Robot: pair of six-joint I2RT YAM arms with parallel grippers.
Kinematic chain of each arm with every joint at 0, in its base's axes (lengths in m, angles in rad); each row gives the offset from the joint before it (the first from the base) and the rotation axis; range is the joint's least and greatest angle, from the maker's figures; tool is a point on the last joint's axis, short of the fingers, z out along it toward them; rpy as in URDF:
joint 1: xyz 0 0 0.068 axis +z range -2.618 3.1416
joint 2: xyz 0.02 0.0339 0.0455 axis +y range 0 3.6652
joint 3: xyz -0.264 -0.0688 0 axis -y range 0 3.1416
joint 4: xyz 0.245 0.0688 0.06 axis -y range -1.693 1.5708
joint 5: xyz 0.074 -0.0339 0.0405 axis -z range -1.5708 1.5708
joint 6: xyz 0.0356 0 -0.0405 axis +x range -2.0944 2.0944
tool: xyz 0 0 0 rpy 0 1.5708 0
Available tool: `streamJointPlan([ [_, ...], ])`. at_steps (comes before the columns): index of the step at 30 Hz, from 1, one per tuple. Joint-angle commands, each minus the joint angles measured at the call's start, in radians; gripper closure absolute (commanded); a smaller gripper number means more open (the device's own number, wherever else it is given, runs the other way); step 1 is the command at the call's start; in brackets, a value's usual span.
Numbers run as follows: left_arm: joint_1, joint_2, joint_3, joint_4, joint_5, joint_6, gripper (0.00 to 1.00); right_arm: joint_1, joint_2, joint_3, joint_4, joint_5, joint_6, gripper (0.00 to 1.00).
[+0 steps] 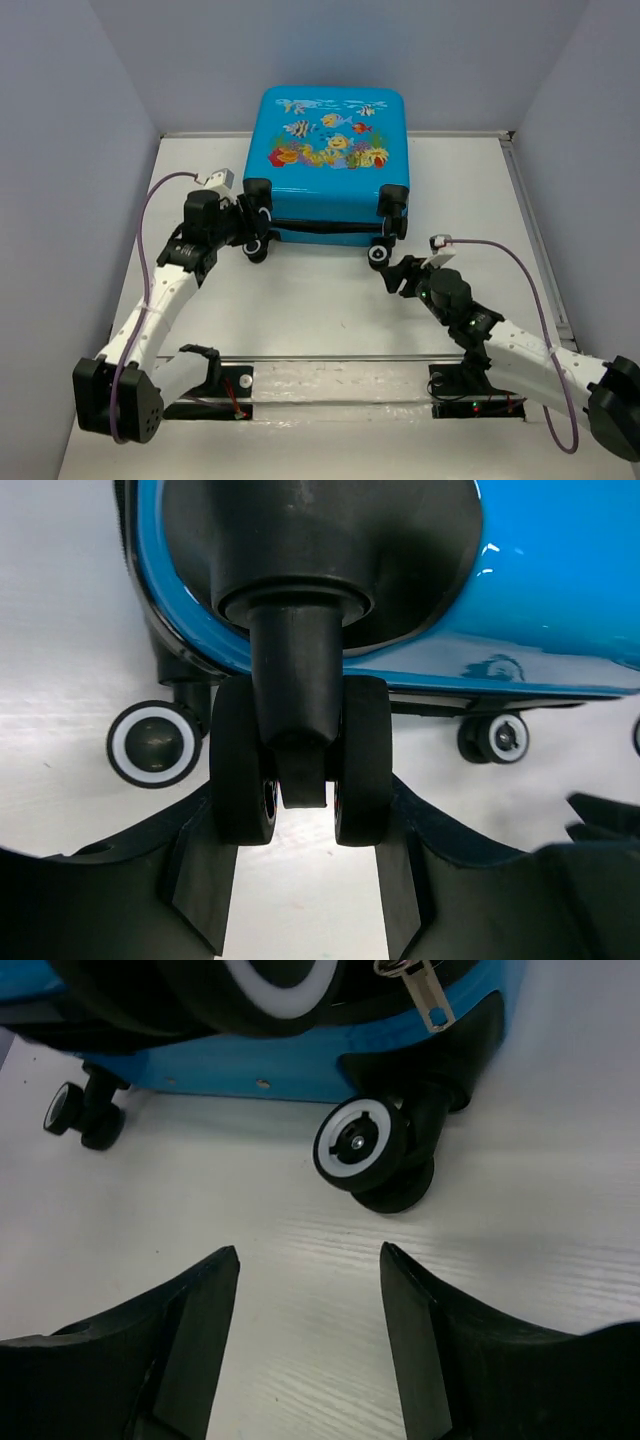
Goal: Pack the luggage
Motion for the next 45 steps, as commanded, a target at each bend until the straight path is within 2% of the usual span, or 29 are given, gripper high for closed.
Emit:
streamJointPlan([
  [1, -0.007, -0.201, -0.085, 0.231, 0.209, -0.168, 0.94, -0.096, -0.022, -0.054, 0.232, -0.138, -0.048, 0.37],
  [4, -0.007, -0.276, -0.148, 0.261, 0.237, -0.218, 0.94, -0.149, 0.036, -0.08, 0.352, -0.128, -0.069, 0.44],
  [8, -0.009, -0.34, -0.195, 0.257, 0.259, -0.243, 0.94, -0.247, 0.093, -0.101, 0.47, -0.129, -0.109, 0.44],
  [11, -0.007, -0.365, -0.202, 0.233, 0.251, -0.232, 0.94, -0.389, 0.126, -0.107, 0.562, -0.319, -0.152, 0.41],
  [12, -0.007, -0.362, -0.197, 0.213, 0.243, -0.217, 0.94, -0.429, 0.14, -0.097, 0.569, -0.426, -0.169, 0.4],
  [15, -0.007, -0.359, -0.179, 0.2, 0.225, -0.202, 0.94, -0.463, 0.2, -0.052, 0.569, -0.557, -0.245, 0.39],
  [22, -0.007, -0.342, -0.172, 0.203, 0.222, -0.197, 0.94, -0.563, 0.371, 0.041, 0.654, -0.827, -0.276, 0.41],
  [30, -0.007, -0.345, -0.168, 0.202, 0.227, -0.194, 0.94, -0.563, 0.487, 0.061, 0.766, -0.81, -0.261, 0.46],
  [32, -0.007, -0.357, -0.169, 0.199, 0.228, -0.197, 0.94, -0.563, 0.533, 0.06, 0.84, -0.818, -0.232, 0.53],
  [34, -0.007, -0.365, -0.172, 0.193, 0.22, -0.197, 0.94, -0.563, 0.562, 0.057, 0.926, -0.816, -0.217, 0.54],
  [36, -0.007, -0.377, -0.176, 0.19, 0.219, -0.197, 0.94, -0.563, 0.582, 0.048, 0.983, -0.789, -0.204, 0.61],
  [38, -0.007, -0.384, -0.177, 0.179, 0.219, -0.189, 0.94, -0.563, 0.585, 0.048, 1.0, -0.777, -0.2, 0.62],
  [45, -0.007, -0.393, -0.197, 0.176, 0.197, -0.185, 0.94, -0.563, 0.623, 0.044, 1.101, -0.769, -0.152, 0.84],
])
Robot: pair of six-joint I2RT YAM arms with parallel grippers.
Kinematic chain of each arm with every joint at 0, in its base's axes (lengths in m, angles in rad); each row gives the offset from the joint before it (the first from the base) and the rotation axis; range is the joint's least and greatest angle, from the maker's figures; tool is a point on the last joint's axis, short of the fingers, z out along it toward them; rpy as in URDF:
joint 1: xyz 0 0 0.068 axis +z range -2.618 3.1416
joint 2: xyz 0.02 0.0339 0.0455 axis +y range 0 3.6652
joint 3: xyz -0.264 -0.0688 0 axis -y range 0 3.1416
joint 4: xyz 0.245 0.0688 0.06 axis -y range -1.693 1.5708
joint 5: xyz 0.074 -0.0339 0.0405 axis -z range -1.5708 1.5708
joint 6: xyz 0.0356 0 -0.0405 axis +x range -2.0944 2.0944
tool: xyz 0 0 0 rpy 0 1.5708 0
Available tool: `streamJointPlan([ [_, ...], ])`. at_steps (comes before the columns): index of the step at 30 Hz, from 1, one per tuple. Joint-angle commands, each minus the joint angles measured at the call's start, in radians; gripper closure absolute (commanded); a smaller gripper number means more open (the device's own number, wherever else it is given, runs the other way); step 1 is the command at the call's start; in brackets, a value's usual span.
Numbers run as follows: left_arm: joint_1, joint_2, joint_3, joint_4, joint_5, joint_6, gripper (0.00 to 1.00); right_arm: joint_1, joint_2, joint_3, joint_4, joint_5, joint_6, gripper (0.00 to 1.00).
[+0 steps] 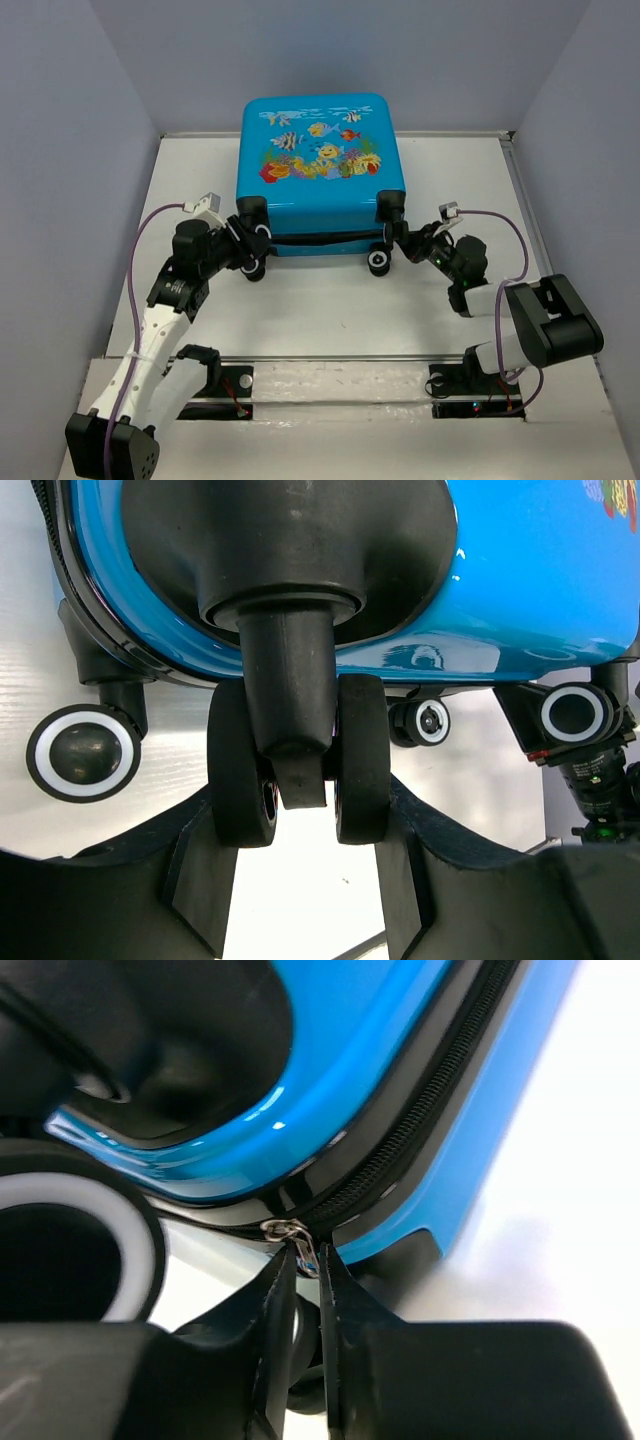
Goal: Pack the luggage
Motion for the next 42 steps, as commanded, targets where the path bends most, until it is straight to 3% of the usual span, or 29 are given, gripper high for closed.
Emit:
streamJointPlan([
  [1, -0.009, -0.067, 0.025, 0.171, 0.102, 0.058, 0.94, 0.011, 0.01, 0.021, 0.253, -0.004, 0.046, 0.88],
  [3, -0.009, -0.066, 0.019, 0.175, 0.102, 0.057, 0.94, 0.011, 0.015, 0.015, 0.277, -0.009, 0.065, 0.93],
  [9, -0.009, -0.061, 0.004, 0.233, 0.134, 0.009, 0.94, 0.046, 0.021, -0.046, 0.372, -0.014, 0.138, 0.93],
  [11, -0.011, -0.048, 0.0, 0.29, 0.183, -0.038, 0.94, 0.17, -0.008, -0.072, 0.357, 0.081, 0.103, 0.93],
  [12, -0.017, -0.04, -0.001, 0.34, 0.212, -0.06, 0.94, 0.242, -0.019, -0.082, 0.293, 0.22, 0.073, 0.93],
  [13, -0.026, -0.022, 0.002, 0.367, 0.221, -0.102, 0.94, 0.405, -0.029, -0.077, 0.247, 0.308, 0.009, 0.93],
  [14, -0.043, -0.011, 0.008, 0.393, 0.223, -0.121, 0.94, 0.489, -0.028, -0.069, 0.218, 0.412, -0.016, 0.93],
  [16, -0.085, 0.009, 0.026, 0.439, 0.198, -0.143, 0.94, 0.619, 0.015, -0.034, 0.229, 0.663, -0.056, 0.93],
  [19, -0.19, 0.046, 0.069, 0.485, 0.14, -0.178, 0.94, 0.785, 0.122, 0.077, 0.245, 0.847, -0.127, 0.93],
  [24, -0.329, 0.089, 0.122, 0.501, 0.099, -0.202, 0.94, 0.882, 0.265, 0.297, 0.136, 0.79, -0.142, 0.93],
  [29, -0.359, 0.074, 0.137, 0.504, 0.098, -0.229, 0.94, 0.976, 0.436, 0.507, 0.084, 0.643, -0.084, 0.93],
  [32, -0.362, 0.039, 0.152, 0.504, 0.131, -0.273, 0.94, 1.006, 0.568, 0.671, 0.175, 0.484, 0.056, 0.93],
  [37, -0.368, -0.058, 0.103, 0.507, 0.119, -0.342, 0.94, 1.017, 0.682, 0.817, 0.277, 0.466, 0.202, 0.93],
  [40, -0.37, -0.096, 0.062, 0.517, 0.096, -0.377, 0.94, 1.017, 0.687, 0.801, 0.399, 0.518, 0.244, 0.93],
  [42, -0.368, -0.124, 0.022, 0.516, 0.079, -0.38, 0.94, 1.017, 0.637, 0.661, 0.455, 0.557, 0.244, 0.93],
])
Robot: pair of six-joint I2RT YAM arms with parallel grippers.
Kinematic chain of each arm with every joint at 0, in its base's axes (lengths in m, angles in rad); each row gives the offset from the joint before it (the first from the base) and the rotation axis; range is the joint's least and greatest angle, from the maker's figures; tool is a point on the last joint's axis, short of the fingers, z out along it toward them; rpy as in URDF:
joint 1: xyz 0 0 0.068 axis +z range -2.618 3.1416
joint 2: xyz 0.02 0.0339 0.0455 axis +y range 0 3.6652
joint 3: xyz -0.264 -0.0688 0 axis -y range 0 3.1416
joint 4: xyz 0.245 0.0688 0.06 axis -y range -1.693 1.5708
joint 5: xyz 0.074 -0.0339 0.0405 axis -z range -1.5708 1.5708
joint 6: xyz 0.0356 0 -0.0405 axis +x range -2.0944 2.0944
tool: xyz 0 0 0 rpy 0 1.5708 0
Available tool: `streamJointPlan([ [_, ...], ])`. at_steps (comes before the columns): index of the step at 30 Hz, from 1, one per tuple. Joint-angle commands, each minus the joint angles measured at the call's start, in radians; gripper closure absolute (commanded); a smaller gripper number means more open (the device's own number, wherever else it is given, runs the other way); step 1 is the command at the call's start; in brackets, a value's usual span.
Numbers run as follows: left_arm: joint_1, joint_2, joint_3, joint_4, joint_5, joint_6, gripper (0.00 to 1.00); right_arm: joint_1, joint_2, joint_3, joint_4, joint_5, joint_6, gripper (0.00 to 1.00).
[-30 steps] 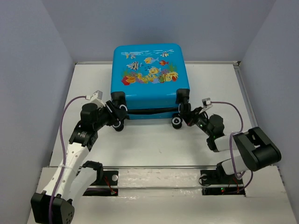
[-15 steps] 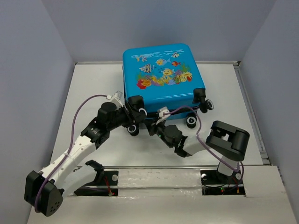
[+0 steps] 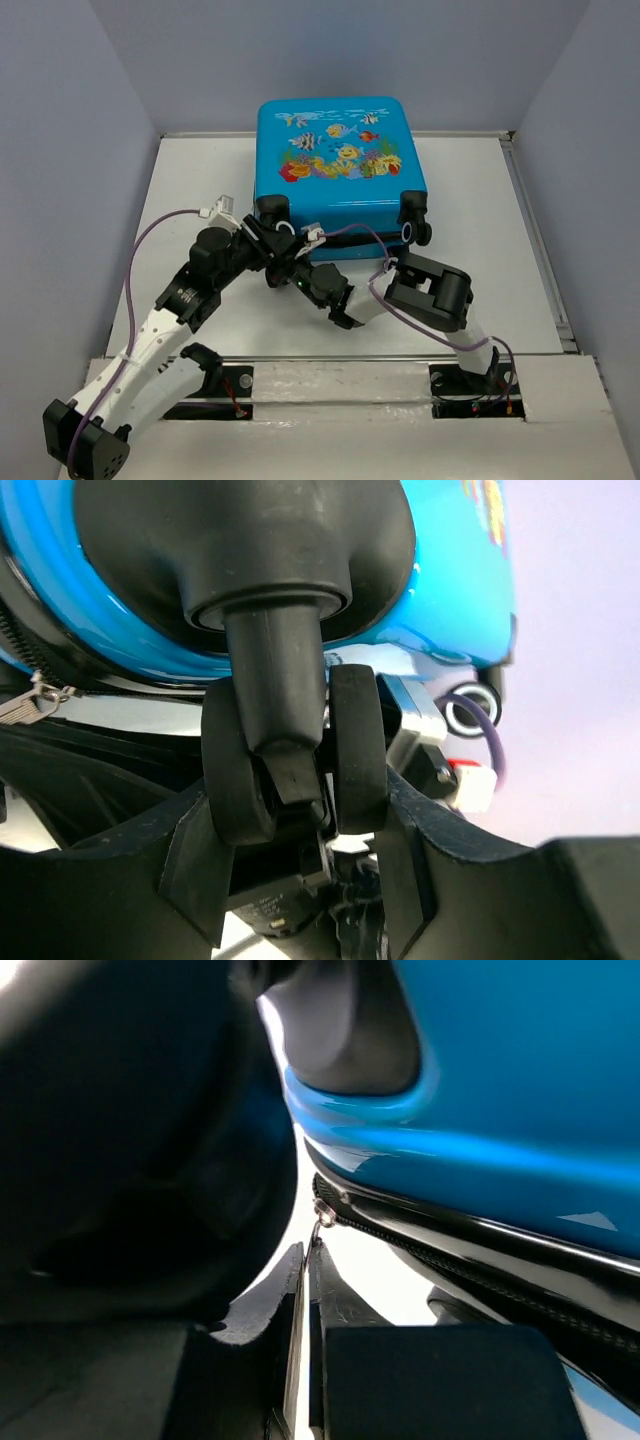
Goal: Pack the luggage
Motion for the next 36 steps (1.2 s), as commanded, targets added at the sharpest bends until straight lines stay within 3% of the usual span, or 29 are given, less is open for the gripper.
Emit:
streamJointPlan([
  [1, -0.071, -0.105, 0.012, 0.391, 0.269, -0.06, 0.94, 0.091, -0.088, -0.127, 0.264, -0.192, 0.123, 0.9],
  [2, -0.071, -0.105, 0.001, 0.389, 0.265, -0.056, 0.94, 0.091, -0.189, -0.193, 0.236, -0.179, 0.1, 0.79],
  [3, -0.07, -0.092, -0.017, 0.392, 0.264, -0.05, 0.94, 0.091, -0.25, -0.313, 0.183, -0.159, 0.086, 0.54],
  [6, -0.071, -0.052, -0.08, 0.479, 0.275, -0.074, 0.94, 0.091, -0.505, -0.49, -0.101, -0.099, 0.068, 0.23],
  [10, -0.074, 0.009, -0.122, 0.584, 0.269, -0.091, 0.93, 0.091, -0.81, -0.543, -0.67, -0.047, 0.081, 0.09],
  [13, -0.076, 0.033, -0.119, 0.59, 0.247, -0.068, 0.66, 0.07, -0.981, -0.56, -0.807, -0.026, 0.062, 0.05],
  [14, -0.074, 0.034, -0.117, 0.592, 0.236, -0.062, 0.51, 0.059, -1.005, -0.554, -0.842, -0.033, 0.054, 0.04],
  [17, -0.074, 0.034, -0.117, 0.59, 0.226, -0.053, 0.31, 0.003, -1.021, -0.481, -0.881, -0.064, -0.004, 0.04],
  [19, -0.074, 0.036, -0.119, 0.589, 0.232, -0.048, 0.24, -0.016, -0.977, -0.402, -0.89, -0.091, -0.058, 0.04],
  [24, -0.074, 0.039, -0.136, 0.589, 0.242, -0.047, 0.2, -0.092, -0.871, -0.282, -0.876, -0.151, -0.118, 0.03],
  [33, -0.071, 0.034, -0.166, 0.582, 0.239, -0.045, 0.19, -0.102, -0.737, -0.138, -0.746, -0.165, -0.178, 0.04],
  [36, -0.071, 0.028, -0.172, 0.579, 0.244, -0.044, 0.19, -0.102, -0.685, -0.126, -0.675, -0.138, -0.161, 0.11],
])
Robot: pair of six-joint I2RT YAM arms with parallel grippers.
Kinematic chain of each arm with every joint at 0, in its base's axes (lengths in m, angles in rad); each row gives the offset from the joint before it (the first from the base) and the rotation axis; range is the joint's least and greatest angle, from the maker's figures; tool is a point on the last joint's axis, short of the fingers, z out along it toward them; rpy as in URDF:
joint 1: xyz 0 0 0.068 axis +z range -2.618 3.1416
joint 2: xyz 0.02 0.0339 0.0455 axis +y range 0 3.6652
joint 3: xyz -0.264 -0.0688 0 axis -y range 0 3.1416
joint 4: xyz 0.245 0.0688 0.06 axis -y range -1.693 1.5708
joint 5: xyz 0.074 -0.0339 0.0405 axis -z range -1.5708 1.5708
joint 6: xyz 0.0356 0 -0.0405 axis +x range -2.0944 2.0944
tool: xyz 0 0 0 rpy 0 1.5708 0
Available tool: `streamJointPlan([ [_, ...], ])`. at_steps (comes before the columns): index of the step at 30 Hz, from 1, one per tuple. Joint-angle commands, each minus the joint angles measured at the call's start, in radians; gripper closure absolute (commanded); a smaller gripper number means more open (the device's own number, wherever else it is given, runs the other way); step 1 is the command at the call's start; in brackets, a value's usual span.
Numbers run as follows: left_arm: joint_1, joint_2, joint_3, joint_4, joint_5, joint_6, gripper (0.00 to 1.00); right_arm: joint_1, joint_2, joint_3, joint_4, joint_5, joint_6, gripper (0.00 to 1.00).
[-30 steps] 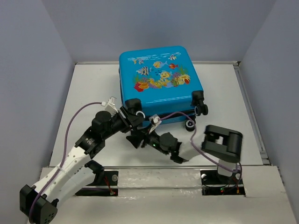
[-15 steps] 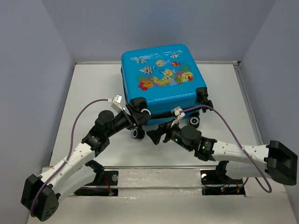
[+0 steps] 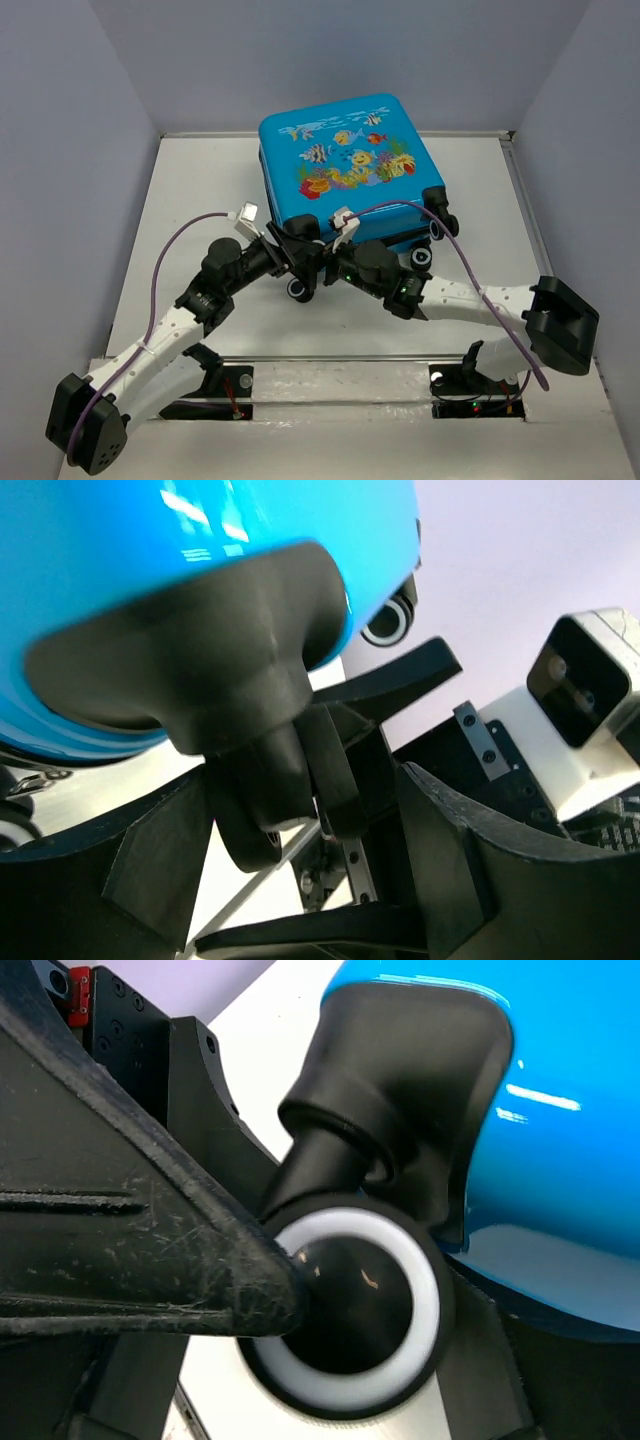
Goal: Pack the luggage
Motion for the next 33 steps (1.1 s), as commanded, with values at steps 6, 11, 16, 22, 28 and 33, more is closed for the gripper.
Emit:
streamJointPlan([
  [6, -0.005, -0.083, 0.004, 0.073, -0.007, 0.071, 0.2, -0.009, 0.093, 0.035, 0.374, 0.131, 0.045, 0.72],
  [11, -0.005, -0.195, 0.064, -0.322, -0.256, 0.228, 0.26, -0.009, 0.074, 0.022, 0.344, 0.15, 0.044, 0.93],
  [16, -0.005, -0.405, -0.074, -0.442, -0.504, 0.236, 0.38, -0.009, 0.041, 0.022, 0.282, 0.148, 0.033, 0.93],
  [22, -0.006, -0.287, -0.243, -0.18, -0.366, 0.252, 0.54, -0.009, 0.022, 0.027, 0.265, 0.12, 0.022, 0.93],
  [28, -0.008, -0.131, -0.212, 0.037, -0.347, 0.343, 0.54, -0.009, 0.033, 0.028, 0.259, 0.09, 0.019, 0.93],
  [33, -0.011, -0.025, -0.179, 0.117, -0.334, 0.401, 0.54, -0.009, 0.048, 0.025, 0.265, 0.071, 0.028, 0.93],
])
